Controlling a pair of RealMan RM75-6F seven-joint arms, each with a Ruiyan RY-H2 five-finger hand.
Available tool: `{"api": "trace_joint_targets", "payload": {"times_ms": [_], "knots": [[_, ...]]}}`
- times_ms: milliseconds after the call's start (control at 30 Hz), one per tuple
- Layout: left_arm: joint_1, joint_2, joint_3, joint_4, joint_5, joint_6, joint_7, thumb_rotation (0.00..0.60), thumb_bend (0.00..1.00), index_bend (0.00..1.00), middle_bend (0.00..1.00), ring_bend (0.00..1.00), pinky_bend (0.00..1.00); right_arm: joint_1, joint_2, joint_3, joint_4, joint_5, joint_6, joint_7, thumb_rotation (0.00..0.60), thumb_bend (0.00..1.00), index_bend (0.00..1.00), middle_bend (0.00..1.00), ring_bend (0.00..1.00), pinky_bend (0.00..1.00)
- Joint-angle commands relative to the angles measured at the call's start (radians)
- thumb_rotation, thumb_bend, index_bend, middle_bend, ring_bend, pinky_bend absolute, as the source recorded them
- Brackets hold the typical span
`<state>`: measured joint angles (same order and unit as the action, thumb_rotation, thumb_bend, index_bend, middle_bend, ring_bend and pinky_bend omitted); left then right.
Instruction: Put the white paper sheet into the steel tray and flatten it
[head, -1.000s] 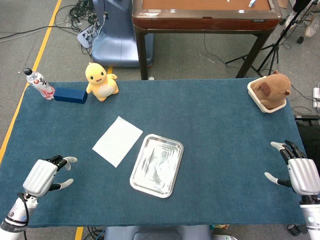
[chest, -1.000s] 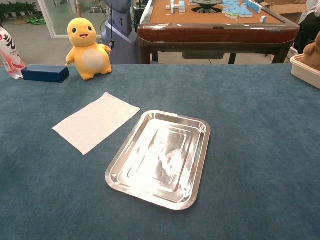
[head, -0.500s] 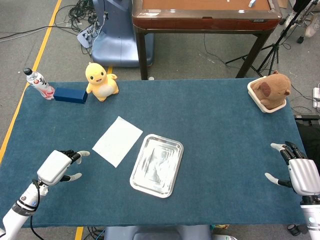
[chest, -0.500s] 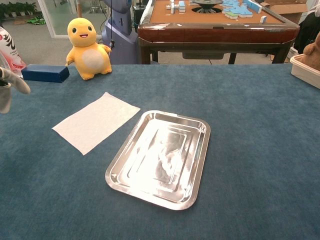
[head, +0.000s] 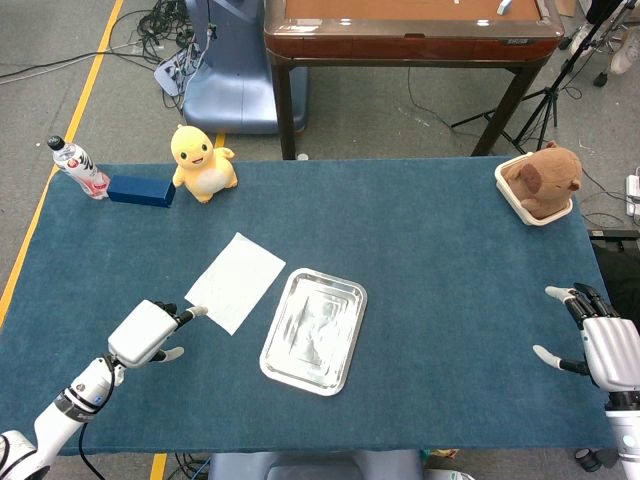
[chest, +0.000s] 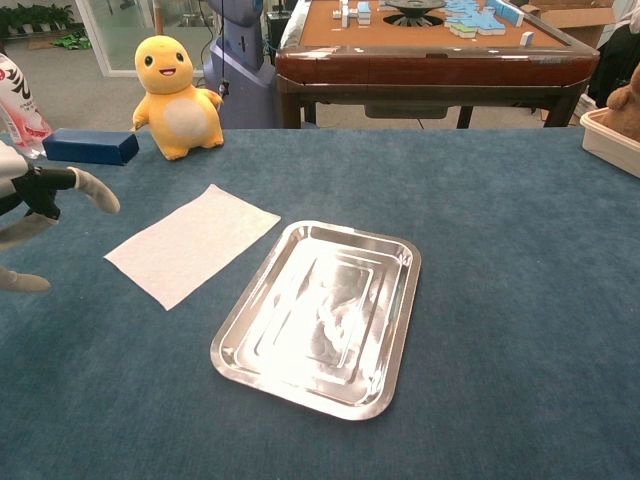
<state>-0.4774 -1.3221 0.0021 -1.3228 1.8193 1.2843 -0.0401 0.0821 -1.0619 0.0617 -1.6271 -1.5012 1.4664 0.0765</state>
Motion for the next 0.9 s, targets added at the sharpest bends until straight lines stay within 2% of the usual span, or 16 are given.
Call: {"api": "trace_joint_targets", "payload": {"times_ms": [33,567,900], "knots": [[-0.014,-0.01,0.001,-0.007,-0.01,-0.017,0.021,0.6,0.05,0.29,0.89,0.63,0.74,-0.001,0.001,0.0,0.0,-0.001,0.001,0.004,0.6,0.0,0.24,0.29,0.15,0.33],[-0.086,-0.053,-0.011,-0.016,-0.069,-0.115,0.091,0.6,0.05,0.34,0.91,0.64,0.74,-0.001,0.005,0.001,-0.002,0.005,-0.006,0.01,0.6,0.0,0.25,0.3,0.16,0.33],[-0.115,-0.076,-0.021,-0.038,-0.141,-0.191,0.139,0.6,0.05,0.36,0.92,0.64,0.74,-0.002,0.008,0.002,-0.004,0.007,-0.008,0.017,0.6,0.0,0.25,0.3,0.16,0.33]]}}
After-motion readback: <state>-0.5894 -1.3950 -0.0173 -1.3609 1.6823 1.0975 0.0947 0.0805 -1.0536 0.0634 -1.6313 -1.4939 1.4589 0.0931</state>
